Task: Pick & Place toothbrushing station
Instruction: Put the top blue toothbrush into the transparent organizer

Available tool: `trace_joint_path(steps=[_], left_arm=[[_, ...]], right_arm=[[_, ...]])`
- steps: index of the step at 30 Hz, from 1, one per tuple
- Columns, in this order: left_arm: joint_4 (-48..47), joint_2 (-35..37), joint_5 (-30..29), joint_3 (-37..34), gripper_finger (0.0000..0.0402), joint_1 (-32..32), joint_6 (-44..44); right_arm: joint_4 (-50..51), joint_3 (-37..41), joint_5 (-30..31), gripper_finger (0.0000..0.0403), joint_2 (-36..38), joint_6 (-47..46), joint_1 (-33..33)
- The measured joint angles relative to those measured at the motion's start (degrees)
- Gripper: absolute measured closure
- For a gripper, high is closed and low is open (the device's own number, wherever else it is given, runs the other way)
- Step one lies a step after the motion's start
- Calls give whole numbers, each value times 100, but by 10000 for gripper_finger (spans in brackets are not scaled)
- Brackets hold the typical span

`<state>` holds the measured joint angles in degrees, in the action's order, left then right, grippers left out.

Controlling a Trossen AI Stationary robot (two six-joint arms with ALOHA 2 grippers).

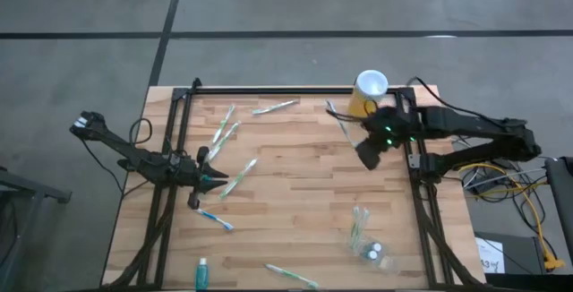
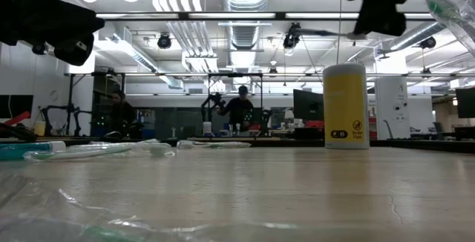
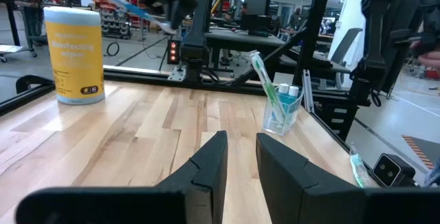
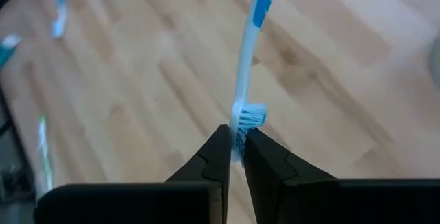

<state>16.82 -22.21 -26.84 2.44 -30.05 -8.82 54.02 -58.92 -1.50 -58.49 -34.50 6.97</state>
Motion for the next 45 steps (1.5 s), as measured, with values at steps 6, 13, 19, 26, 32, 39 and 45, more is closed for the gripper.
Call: trace_joint_path(steps=[6,13,19,26,32,39,45], left_arm=[[0,-1,0,0,319,-1,1],[-2,1,1,0,319,-1,1],[0,0,-1,0,319,0,1],[0,0,-1,0,319,1,-1],[-2,-1,1,0,319,-1,1],[-2,1,1,0,319,-1,1],[-2,1,1,0,319,1,-1]], right_arm=[[-451,679,2,374,837,284,-892],[-982,1219,9,374,1661,124,-1622],[-1163,1461,3,374,2116,207,-1892],[-1159,1469,-307,374,2173,1487,-1924],[-1538,1469,-535,374,2138,1534,-1922],[-1540,1469,-785,374,2000,1564,-1924],[-1537,1469,-796,374,1703,1747,-1922]])
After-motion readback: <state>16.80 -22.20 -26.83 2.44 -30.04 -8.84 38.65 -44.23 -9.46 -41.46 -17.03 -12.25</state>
